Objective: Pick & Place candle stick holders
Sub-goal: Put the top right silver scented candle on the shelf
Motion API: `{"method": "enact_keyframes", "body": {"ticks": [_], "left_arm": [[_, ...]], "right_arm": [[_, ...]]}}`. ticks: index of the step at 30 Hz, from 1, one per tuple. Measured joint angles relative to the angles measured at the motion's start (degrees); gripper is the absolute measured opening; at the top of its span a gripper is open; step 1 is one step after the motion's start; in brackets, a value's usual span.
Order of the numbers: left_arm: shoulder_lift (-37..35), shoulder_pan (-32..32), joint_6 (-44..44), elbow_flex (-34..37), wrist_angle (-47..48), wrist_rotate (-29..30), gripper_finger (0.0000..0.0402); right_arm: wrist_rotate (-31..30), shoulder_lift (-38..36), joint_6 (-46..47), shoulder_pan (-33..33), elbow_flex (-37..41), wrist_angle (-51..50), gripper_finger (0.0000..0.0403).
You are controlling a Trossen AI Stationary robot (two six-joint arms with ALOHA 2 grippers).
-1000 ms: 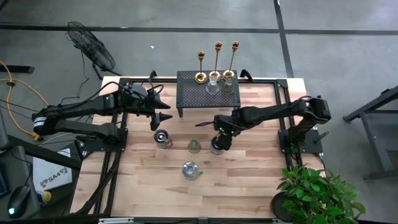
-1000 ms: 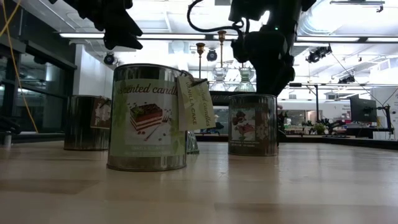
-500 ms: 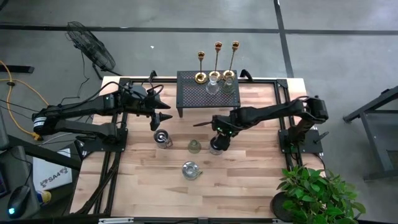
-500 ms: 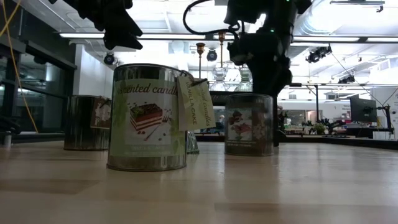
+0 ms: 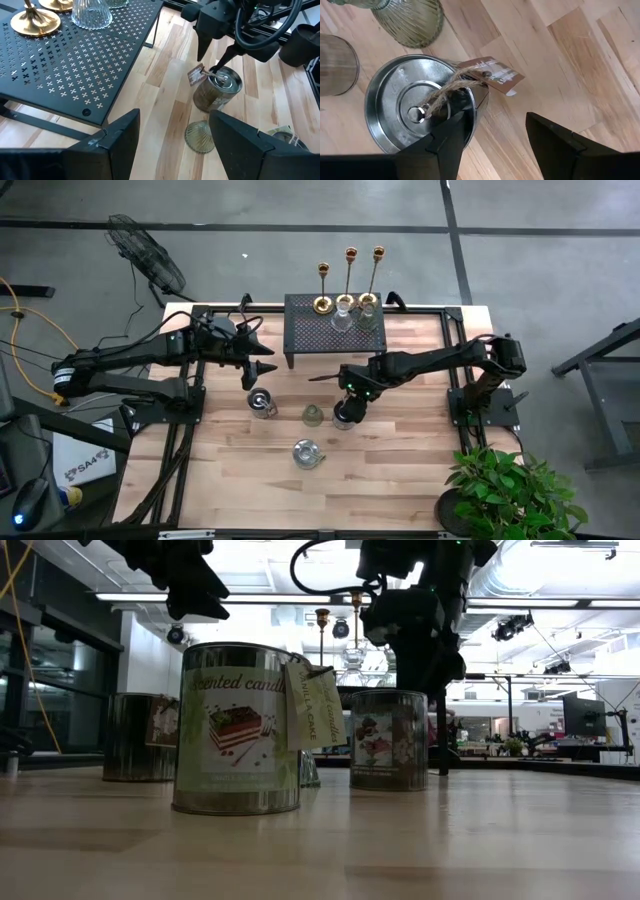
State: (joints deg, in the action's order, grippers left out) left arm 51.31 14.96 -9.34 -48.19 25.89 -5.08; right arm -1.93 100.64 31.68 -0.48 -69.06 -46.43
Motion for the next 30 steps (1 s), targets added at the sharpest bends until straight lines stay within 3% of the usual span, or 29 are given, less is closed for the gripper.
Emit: {"method": "enact_keyframes", "body": {"ticks": [15,30], "left_arm": [[0.0,0.0,0.0,0.0,0.0,0.0,0.0234],[0.0,0.0,0.0,0.0,0.0,0.0,0.0234]], "right_arm": [[-0.2,0.0,-0.3,0.0,0.0,0.0,0.0144],[-0.5,0.0,-0.4,0.0,0.0,0.0,0.0132]]}}
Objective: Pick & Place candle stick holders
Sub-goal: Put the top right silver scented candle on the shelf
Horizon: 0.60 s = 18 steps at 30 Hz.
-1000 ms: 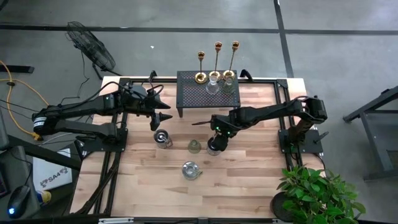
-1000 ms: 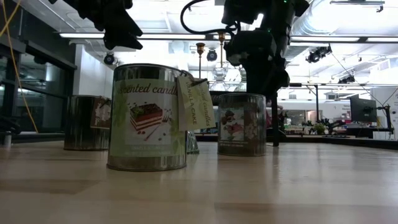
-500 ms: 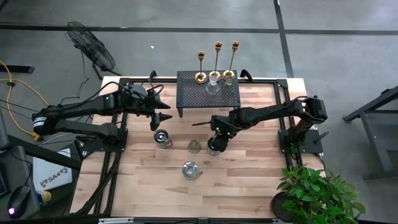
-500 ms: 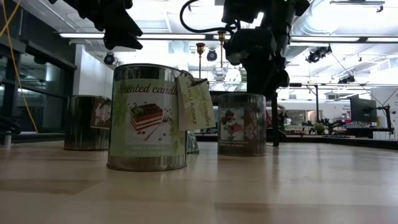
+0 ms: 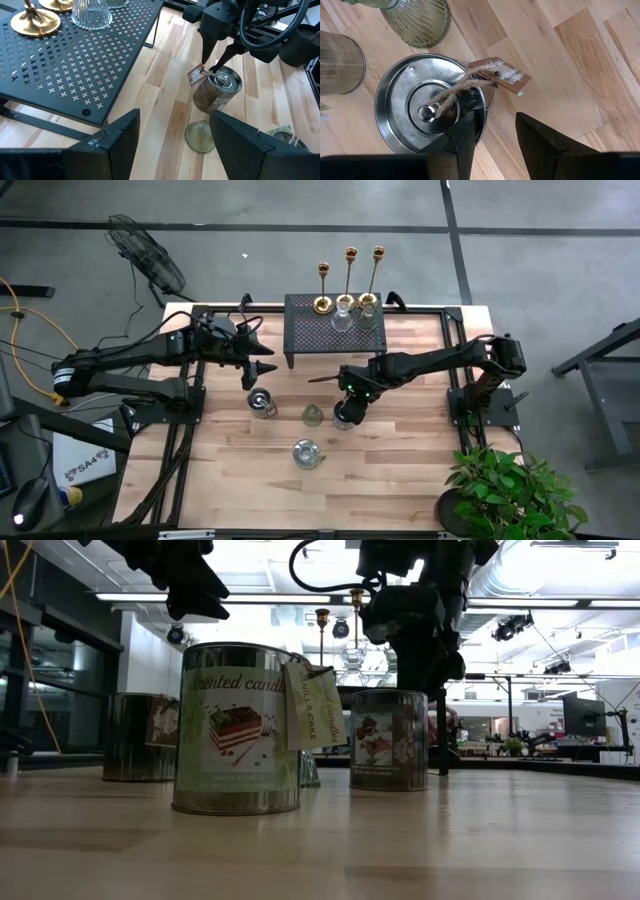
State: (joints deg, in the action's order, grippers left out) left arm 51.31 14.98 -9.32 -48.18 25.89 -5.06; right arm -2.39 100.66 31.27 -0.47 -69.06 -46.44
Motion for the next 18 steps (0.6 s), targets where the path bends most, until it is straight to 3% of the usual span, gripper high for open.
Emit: {"method": "enact_keyframes", "body": {"ticks": [14,18], "left_arm": [[0.0,0.0,0.0,0.0,0.0,0.3,0.0234],[0.0,0.0,0.0,0.0,0.0,0.3,0.0234]], "right_arm": [[-0.1,0.0,-0.2,0.0,0.0,0.0,0.0132],[0.2,0.0,-1.0,0.0,0.0,0.1,0.0114]]}}
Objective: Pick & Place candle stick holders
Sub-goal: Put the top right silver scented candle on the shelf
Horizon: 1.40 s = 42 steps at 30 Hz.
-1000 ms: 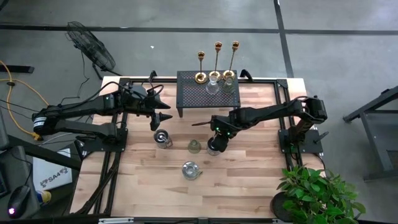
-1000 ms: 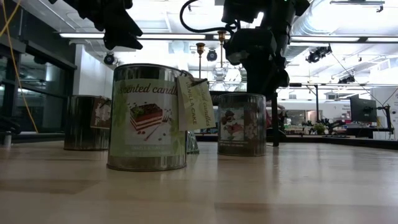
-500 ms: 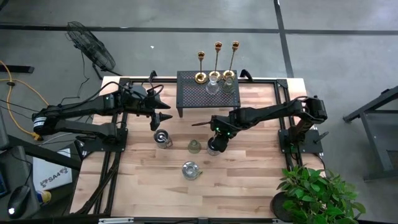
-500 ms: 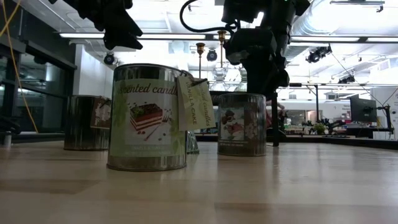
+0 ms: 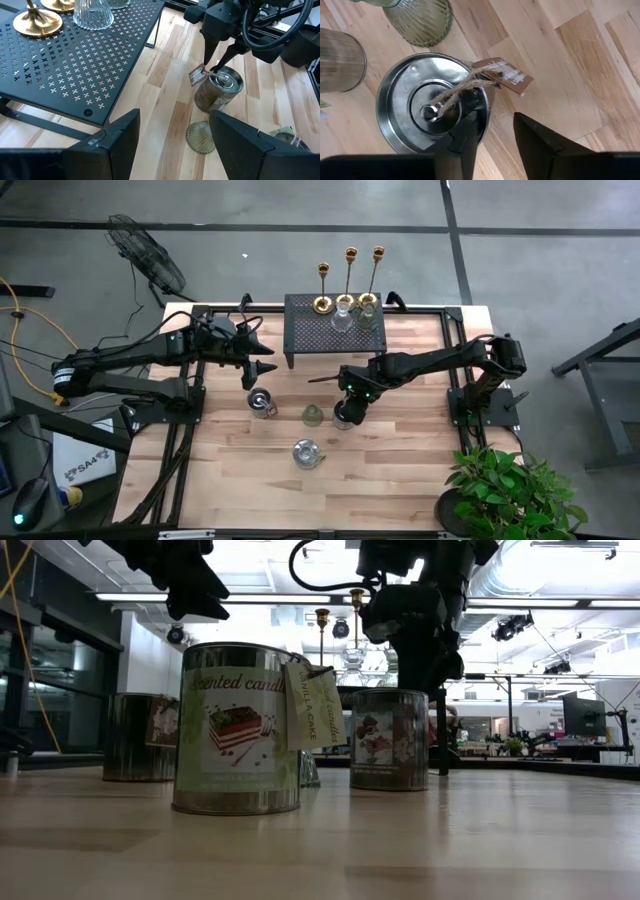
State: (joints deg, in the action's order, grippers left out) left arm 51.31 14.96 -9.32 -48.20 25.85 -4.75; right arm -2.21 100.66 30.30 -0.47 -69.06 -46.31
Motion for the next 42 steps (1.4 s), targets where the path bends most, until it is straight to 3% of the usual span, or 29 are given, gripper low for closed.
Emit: {"method": "enact_keyframes", "body": {"ticks": [7,10,42], "left_arm": [[0.0,0.0,0.0,0.0,-1.0,0.0,0.0234],[0.0,0.0,0.0,0.0,-1.4,0.0,0.0234],[0.7,0.0,0.5,0.0,-0.4,-2.3,0.0234]], "right_arm": [[2.4,0.0,-1.5,0.0,0.0,1.3,0.0024],[2.7,0.0,-2.3,-0.1,0.0,1.4,0.0009],[1.7,-2.9,-5.3,0.4,0.5,-0.4,0.0004]]}}
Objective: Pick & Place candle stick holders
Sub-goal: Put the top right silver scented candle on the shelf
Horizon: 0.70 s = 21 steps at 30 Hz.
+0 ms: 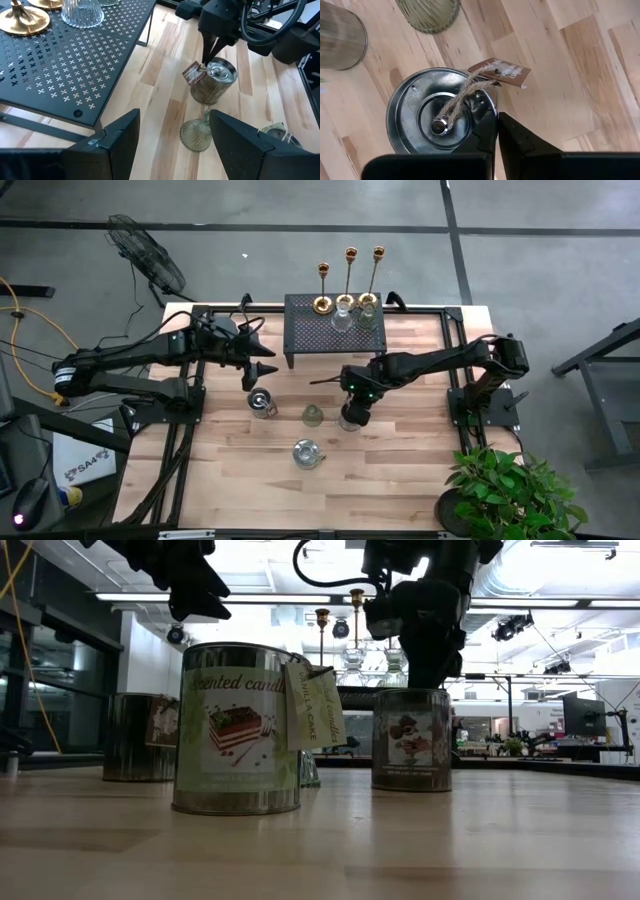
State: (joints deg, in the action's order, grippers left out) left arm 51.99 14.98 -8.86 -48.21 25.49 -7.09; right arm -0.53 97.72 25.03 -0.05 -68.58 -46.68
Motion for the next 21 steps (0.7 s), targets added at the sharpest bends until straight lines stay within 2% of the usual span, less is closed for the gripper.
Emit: {"method": "enact_keyframes", "body": {"ticks": [21], "left_arm": [[0.0,0.0,0.0,0.0,0.0,0.1,0.0234]], "right_arm": [[-2.6,-4.5,-0.4,1.6,-0.1,-3.6,0.0004]]}}
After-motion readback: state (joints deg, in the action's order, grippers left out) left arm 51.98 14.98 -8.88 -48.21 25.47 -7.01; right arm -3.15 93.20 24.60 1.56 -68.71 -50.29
